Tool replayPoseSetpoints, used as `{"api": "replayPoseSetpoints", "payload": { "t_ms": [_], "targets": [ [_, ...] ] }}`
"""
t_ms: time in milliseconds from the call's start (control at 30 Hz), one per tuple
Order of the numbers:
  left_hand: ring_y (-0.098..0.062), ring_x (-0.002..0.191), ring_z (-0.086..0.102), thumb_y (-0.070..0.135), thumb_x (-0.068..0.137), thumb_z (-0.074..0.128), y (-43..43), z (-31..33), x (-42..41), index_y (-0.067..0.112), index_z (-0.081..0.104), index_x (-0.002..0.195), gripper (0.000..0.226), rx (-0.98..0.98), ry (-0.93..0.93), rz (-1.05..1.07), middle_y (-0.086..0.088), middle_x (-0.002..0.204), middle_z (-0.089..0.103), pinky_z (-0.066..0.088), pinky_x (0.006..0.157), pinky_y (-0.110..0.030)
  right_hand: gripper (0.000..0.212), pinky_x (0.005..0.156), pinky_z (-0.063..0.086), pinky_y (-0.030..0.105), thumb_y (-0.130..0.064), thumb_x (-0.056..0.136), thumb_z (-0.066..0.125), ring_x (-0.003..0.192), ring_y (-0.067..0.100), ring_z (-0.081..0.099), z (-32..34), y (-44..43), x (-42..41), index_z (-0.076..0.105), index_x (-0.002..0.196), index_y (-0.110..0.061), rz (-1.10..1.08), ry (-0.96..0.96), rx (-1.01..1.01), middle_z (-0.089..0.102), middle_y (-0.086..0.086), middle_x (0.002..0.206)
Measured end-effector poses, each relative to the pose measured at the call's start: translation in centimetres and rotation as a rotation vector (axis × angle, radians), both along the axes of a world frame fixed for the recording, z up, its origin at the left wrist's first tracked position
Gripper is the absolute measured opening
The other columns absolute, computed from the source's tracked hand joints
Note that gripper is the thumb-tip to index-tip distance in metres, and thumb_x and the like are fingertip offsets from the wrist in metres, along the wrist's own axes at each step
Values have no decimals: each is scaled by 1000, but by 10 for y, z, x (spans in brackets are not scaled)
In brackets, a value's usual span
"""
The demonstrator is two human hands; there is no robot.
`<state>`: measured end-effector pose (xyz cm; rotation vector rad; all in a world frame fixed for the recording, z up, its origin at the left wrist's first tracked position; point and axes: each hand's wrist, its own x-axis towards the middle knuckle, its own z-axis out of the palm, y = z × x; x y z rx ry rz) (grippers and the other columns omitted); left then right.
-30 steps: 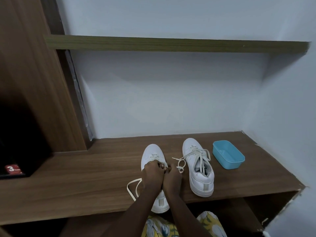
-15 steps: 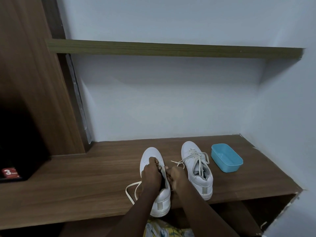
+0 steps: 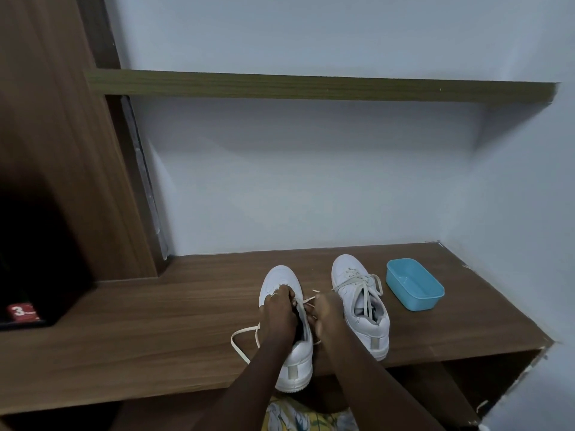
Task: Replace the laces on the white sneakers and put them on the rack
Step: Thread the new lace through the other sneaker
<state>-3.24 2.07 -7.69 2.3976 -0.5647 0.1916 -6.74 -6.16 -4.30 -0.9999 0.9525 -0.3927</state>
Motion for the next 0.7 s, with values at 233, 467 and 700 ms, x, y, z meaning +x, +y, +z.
{"api": "replayPoseSetpoints", "payload": {
  "t_ms": [233, 467, 700],
  "targets": [
    [-22, 88, 59, 7, 84, 50, 3, 5, -2, 18, 49, 97, 17, 92, -46, -4, 0, 91, 64, 35, 66, -28, 27, 67, 49, 35, -7, 101, 23, 67, 21, 52, 17, -43, -12, 49, 106, -5, -146, -174, 125, 49, 9, 75],
    [-18, 80, 59, 7, 85, 48, 3, 4, -3, 17, 51, 94, 13, 63, -76, 11, 1, 88, 64, 35, 63, -26, 20, 51, 38, 26, 3, 90, 39, 56, 16, 43, 40, -109, -44, 46, 77, -11, -309, 30, -320, 49, 15, 82],
    [-17, 88, 59, 13, 84, 51, 3, 3, -4, 22, 48, 96, 15, 105, -54, 36, 6, 90, 63, 37, 70, -28, 22, 66, 39, 28, -2, 90, 46, 87, 24, 57, 41, -74, -36, 67, 90, -10, 105, 157, -784, 65, 10, 91]
  ]
}}
